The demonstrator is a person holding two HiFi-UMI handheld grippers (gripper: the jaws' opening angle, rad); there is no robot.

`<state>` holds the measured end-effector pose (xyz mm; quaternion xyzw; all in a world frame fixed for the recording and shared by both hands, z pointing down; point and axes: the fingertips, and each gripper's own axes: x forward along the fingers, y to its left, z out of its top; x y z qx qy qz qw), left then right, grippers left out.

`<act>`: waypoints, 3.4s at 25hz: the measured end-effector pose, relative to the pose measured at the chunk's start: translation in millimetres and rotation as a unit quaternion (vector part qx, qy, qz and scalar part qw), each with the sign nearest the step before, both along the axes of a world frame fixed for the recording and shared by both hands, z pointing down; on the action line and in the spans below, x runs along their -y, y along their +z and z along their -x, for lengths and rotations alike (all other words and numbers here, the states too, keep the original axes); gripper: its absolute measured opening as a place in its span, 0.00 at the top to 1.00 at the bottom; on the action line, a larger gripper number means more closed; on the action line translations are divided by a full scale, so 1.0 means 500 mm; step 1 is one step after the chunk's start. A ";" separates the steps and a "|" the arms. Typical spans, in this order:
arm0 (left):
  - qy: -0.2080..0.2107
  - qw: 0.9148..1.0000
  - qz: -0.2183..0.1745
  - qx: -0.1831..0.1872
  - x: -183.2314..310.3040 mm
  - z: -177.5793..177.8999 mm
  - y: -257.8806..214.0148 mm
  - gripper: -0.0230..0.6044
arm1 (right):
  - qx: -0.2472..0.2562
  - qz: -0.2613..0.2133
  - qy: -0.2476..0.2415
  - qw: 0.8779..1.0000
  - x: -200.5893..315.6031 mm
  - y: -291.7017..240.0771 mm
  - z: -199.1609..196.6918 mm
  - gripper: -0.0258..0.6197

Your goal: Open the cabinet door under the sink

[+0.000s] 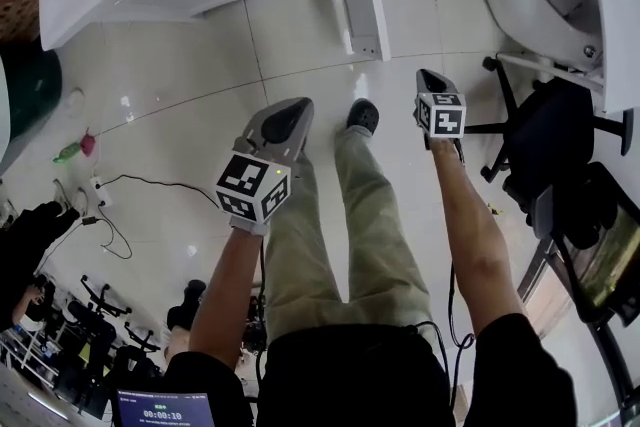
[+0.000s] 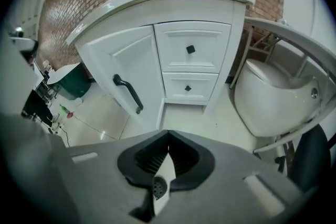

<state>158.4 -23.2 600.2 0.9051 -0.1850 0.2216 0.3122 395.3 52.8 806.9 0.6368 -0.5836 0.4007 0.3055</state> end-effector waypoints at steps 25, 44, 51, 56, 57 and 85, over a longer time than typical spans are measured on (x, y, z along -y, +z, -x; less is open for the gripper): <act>-0.037 0.996 -0.072 -0.040 -0.310 0.149 -0.423 0.94 | 0.048 -0.253 -0.054 0.965 -0.223 -0.693 0.245 0.97; -0.120 0.984 -0.099 -0.090 -0.454 0.370 -0.513 0.94 | 0.041 -0.292 -0.288 0.911 -0.341 -0.926 0.703 0.97; -0.109 0.985 -0.090 -0.095 -0.466 0.345 -0.514 0.94 | 0.042 -0.288 -0.294 0.910 -0.368 -0.957 0.712 0.97; -0.084 0.987 -0.093 -0.102 -0.484 0.320 -0.532 0.94 | 0.046 -0.274 -0.283 0.918 -0.411 -0.950 0.708 0.97; -0.080 0.987 -0.094 -0.102 -0.487 0.317 -0.536 0.94 | 0.048 -0.273 -0.279 0.920 -0.417 -0.947 0.705 0.97; -0.092 0.988 -0.091 -0.086 -0.476 0.341 -0.521 0.94 | 0.069 -0.280 -0.273 0.918 -0.406 -0.949 0.696 0.97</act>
